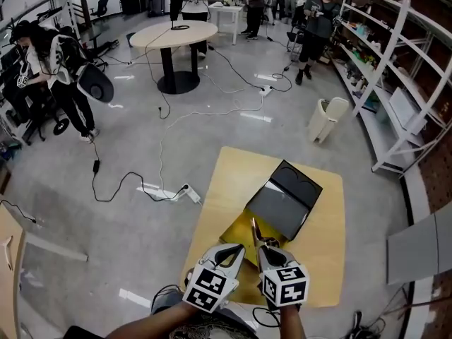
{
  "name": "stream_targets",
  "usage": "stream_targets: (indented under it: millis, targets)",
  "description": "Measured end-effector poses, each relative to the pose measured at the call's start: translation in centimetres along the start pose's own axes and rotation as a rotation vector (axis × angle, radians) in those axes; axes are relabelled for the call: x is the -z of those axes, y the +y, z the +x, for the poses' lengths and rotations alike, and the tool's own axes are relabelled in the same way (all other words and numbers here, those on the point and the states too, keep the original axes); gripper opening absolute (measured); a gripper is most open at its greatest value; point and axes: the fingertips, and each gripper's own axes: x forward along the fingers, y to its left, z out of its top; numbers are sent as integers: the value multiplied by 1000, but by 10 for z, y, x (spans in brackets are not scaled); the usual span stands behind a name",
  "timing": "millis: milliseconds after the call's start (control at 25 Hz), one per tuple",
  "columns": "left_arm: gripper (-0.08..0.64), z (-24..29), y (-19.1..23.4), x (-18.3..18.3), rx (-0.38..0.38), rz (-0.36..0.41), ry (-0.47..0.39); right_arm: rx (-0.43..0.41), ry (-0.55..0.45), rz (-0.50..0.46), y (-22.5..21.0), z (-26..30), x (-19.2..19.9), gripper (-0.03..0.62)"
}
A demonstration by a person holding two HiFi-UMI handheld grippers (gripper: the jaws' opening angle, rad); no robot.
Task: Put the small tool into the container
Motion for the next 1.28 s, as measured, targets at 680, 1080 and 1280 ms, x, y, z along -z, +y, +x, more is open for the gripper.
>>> stream_targets:
  millis: [680, 1080, 1280]
  targets:
    - [15, 14, 82, -1, 86, 6, -2, 65, 134, 16, 8, 90, -15, 12]
    - [15, 27, 109, 4, 106, 5, 4, 80, 206, 57, 4, 138, 3, 14]
    - [15, 25, 108, -10, 106, 8, 11, 77, 235, 51, 1, 139, -5, 15]
